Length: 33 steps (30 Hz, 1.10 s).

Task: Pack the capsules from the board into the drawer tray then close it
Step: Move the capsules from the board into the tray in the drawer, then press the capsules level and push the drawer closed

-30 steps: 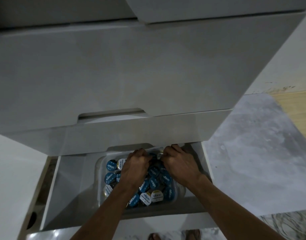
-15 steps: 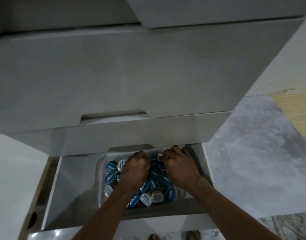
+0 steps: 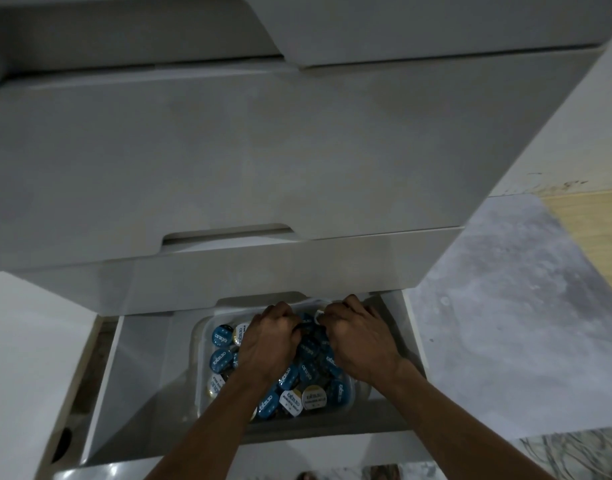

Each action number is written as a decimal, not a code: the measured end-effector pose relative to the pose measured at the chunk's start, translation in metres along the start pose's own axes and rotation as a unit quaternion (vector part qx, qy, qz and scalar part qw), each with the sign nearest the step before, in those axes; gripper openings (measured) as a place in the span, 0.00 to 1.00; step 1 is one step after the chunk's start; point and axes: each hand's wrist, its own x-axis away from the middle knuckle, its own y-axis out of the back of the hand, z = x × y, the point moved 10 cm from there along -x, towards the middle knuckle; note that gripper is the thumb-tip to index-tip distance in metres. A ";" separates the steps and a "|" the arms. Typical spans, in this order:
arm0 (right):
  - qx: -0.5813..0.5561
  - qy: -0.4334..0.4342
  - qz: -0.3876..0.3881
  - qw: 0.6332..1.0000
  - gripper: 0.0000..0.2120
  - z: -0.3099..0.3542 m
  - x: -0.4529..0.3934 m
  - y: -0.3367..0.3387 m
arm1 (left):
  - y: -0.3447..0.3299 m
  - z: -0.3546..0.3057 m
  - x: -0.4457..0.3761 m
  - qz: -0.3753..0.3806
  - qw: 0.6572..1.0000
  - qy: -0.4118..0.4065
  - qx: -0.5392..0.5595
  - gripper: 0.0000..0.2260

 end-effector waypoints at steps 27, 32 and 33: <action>-0.183 -0.061 -0.095 0.977 0.17 0.023 0.042 0.038 | 0.049 0.004 0.055 -0.072 0.992 0.042 0.098 0.13; -0.186 -0.049 -0.111 0.975 0.17 0.036 0.070 0.057 | 0.060 -0.003 0.082 -0.067 0.993 0.055 0.082 0.19; -0.191 -0.047 -0.112 0.974 0.17 0.038 0.076 0.060 | 0.065 -0.006 0.088 -0.074 0.992 0.055 0.083 0.19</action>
